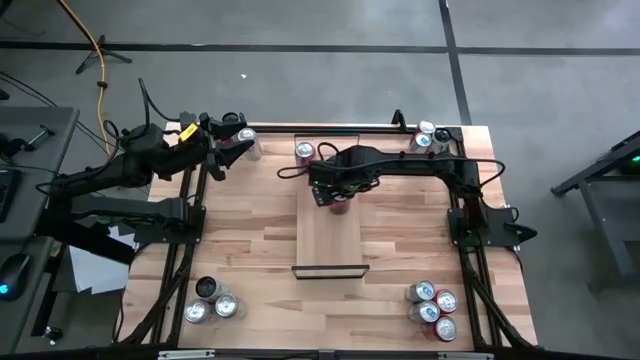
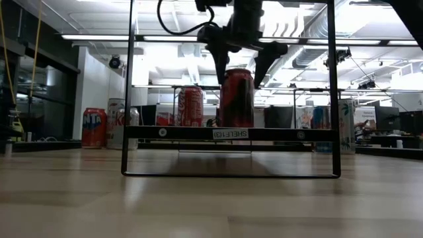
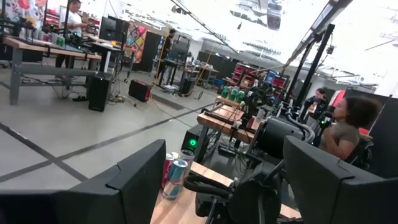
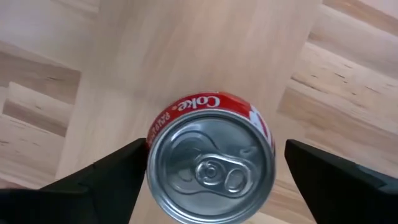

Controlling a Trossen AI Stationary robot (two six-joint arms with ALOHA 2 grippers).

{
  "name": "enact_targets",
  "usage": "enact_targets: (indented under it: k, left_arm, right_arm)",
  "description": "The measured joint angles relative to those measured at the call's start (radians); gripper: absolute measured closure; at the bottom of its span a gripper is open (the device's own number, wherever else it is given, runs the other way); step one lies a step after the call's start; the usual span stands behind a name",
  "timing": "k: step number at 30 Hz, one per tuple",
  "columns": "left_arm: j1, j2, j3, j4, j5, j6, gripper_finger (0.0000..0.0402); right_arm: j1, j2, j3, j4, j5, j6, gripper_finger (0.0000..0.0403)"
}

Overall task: Place canned beverage on shelf
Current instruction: Put the red soda can on the shelf aligned with the other red soda can

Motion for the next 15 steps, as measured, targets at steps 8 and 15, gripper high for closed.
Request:
enact_targets:
  k: [8, 15]
  left_arm:
    - [0.0, 0.0, 0.0, 0.0, -0.019, 0.0, 0.0131]
    - [0.0, 0.0, 0.0, 0.0, -0.022, -0.002, 0.0131]
  right_arm:
    - [-0.014, -0.002, 0.0, 0.001, -0.025, -0.039, 0.012]
    - [-0.026, -0.004, 0.0, -0.001, -0.037, -0.129, 0.012]
